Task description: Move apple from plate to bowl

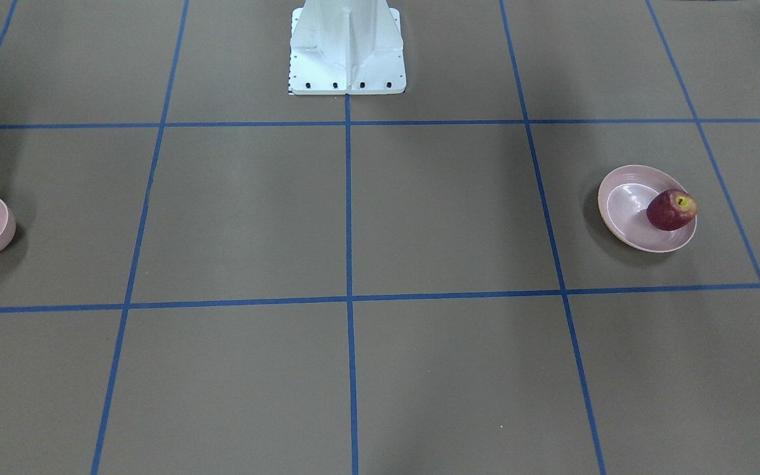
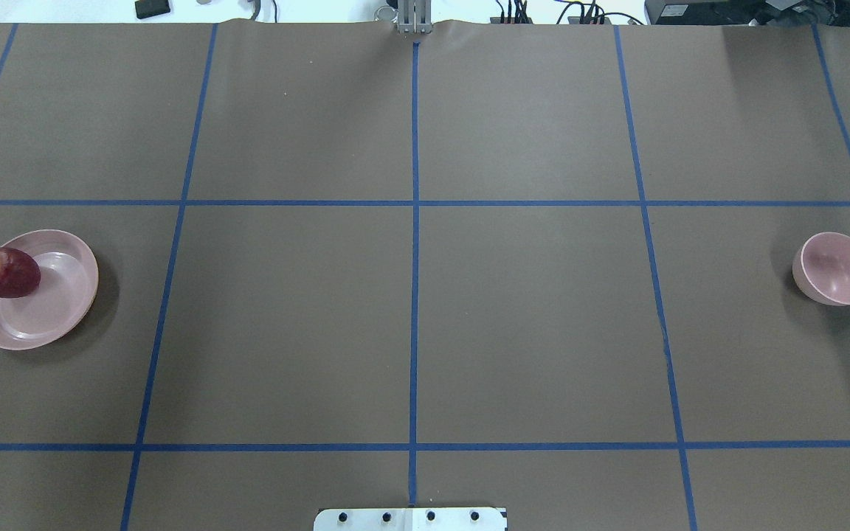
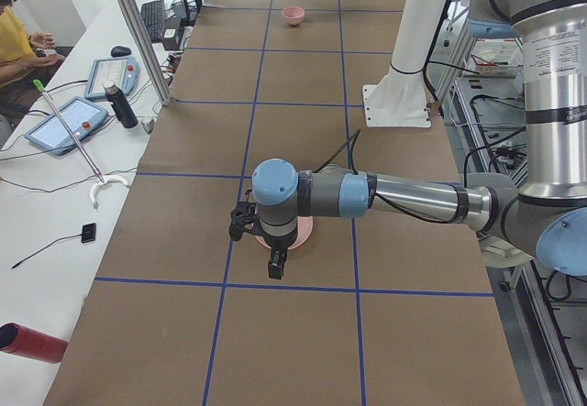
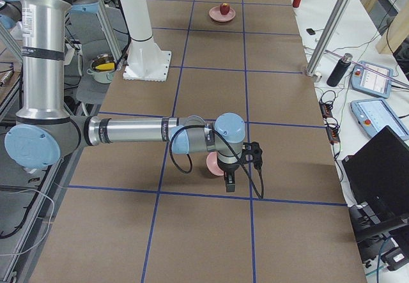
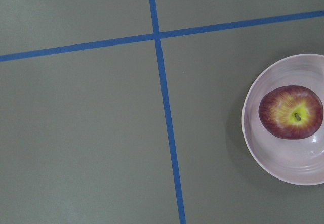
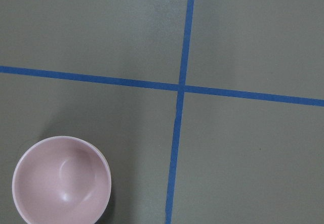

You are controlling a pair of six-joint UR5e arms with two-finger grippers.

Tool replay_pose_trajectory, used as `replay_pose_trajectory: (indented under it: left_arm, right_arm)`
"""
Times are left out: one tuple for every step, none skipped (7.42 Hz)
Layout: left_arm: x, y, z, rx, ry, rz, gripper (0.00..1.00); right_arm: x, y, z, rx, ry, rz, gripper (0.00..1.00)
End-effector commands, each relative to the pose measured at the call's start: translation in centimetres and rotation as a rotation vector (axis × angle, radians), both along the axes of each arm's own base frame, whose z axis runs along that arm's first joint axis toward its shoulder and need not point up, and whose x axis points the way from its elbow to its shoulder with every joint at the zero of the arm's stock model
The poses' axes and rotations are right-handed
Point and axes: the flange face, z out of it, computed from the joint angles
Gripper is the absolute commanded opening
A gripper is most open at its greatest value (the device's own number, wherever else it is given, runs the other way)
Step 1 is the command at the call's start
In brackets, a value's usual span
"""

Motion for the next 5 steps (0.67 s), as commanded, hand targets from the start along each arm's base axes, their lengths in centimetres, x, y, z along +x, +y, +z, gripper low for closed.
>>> replay_pose_trajectory:
  left_arm:
    - [-0.1,0.0,-0.2,0.013,0.0,0.005,0.98]
    - [-0.1,-0.3,-0.6,0.02,0.0,0.003,0.98]
    - [-0.1,-0.5,-1.3,0.033,0.0,0.003,0.98]
    - [-0.1,-0.5,-1.4,0.035,0.0,0.003,0.98]
    - [-0.1,-0.5,-1.4,0.035,0.0,0.003,0.98]
  right_arm:
    - [0.0,0.0,0.0,-0.001,-0.002,0.001,1.0]
    - [0.0,0.0,0.0,-0.001,-0.002,0.001,1.0]
    - [-0.2,-0.2,-0.5,0.007,-0.004,0.0,1.0]
    - [-1.5,-0.7,-1.0,0.028,-0.006,-0.022,1.0]
    - [-4.5,-1.3,-1.2,0.037,-0.021,-0.018,1.0]
